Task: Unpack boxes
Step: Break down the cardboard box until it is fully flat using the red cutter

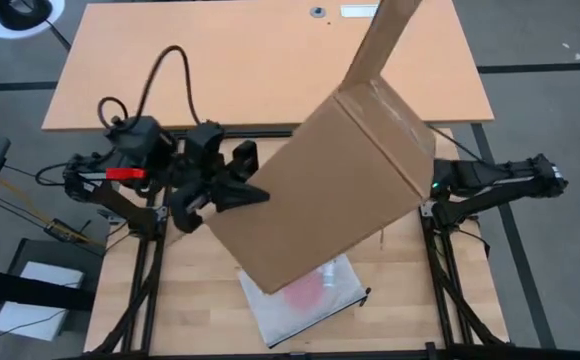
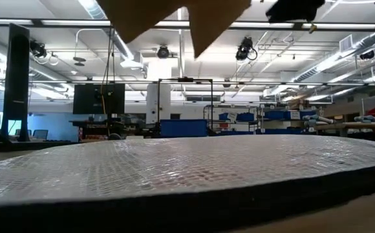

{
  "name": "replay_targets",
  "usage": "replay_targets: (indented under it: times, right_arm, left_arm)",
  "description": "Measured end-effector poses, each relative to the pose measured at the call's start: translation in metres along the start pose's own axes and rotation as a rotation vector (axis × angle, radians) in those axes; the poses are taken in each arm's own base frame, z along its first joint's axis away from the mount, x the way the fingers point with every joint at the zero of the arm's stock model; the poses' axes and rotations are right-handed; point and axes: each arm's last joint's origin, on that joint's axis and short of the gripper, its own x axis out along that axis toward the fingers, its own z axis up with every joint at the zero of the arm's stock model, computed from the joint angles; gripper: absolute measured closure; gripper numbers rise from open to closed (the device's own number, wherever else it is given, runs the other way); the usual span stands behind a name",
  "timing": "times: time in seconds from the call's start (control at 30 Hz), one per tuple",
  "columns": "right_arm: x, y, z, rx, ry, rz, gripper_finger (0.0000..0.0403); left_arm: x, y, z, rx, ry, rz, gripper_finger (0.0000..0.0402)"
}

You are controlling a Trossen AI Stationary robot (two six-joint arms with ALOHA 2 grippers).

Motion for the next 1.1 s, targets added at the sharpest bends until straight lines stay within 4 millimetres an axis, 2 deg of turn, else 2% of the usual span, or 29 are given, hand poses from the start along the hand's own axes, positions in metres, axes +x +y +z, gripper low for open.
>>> replay_targets:
  times: [0.1, 0.23, 0.37, 0.6, 0.77, 0.97, 1.1]
  right_arm:
    - [-0.01, -0.01, 0.016, 0.103, -0.145, 0.049, 0.0192]
    - [-0.027, -0.017, 0.035, 0.204, -0.347, 0.209, 0.0171]
    - [-0.034, -0.018, 0.041, 0.286, -0.398, 0.345, 0.0167]
    - [-0.027, -0.006, 0.027, 0.419, -0.184, 0.562, 0.0186]
    - [-0.03, 0.001, 0.017, 0.566, 0.022, 0.714, 0.0199]
    - [-0.031, 0.002, 0.01, 0.67, 0.144, 0.709, 0.0203]
    - [-0.029, 0.001, -0.004, 0.736, 0.297, 0.612, 0.0202]
  left_arm:
    - [-0.001, -0.002, 0.002, 0.012, -0.014, -0.012, 0.0373]
    - [-0.006, -0.005, 0.006, 0.031, -0.035, 0.01, 0.0373]
    - [-0.012, -0.006, 0.01, 0.031, -0.045, 0.046, 0.0373]
    - [-0.013, 0.004, 0.008, 0.0, -0.065, 0.22, 0.0362]
    - [-0.018, 0.014, -0.003, -0.151, -0.042, 0.427, 0.036]
    - [-0.009, 0.03, -0.027, -0.287, -0.105, 0.515, 0.036]
    - [-0.006, 0.038, -0.049, -0.345, -0.085, 0.567, 0.0359]
